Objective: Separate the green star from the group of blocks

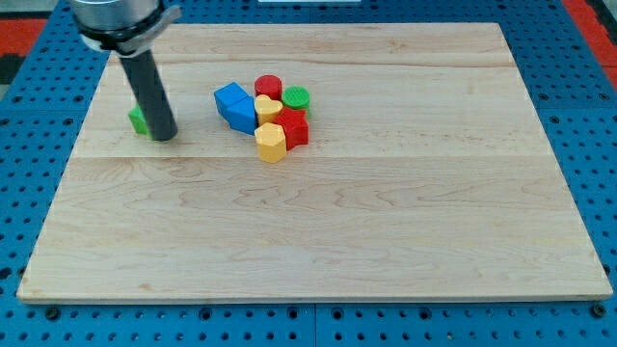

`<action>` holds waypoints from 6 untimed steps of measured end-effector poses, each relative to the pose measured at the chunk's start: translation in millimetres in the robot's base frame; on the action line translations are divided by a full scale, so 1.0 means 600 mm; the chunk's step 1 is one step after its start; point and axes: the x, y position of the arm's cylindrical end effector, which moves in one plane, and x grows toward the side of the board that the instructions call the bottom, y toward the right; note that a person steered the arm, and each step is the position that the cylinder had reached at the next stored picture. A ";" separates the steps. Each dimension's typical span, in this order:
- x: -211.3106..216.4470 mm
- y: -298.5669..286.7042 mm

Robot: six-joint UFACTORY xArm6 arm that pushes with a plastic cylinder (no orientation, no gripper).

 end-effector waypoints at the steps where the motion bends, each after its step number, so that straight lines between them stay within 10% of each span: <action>1: 0.011 -0.028; 4: -0.045 0.041; 6: -0.097 -0.082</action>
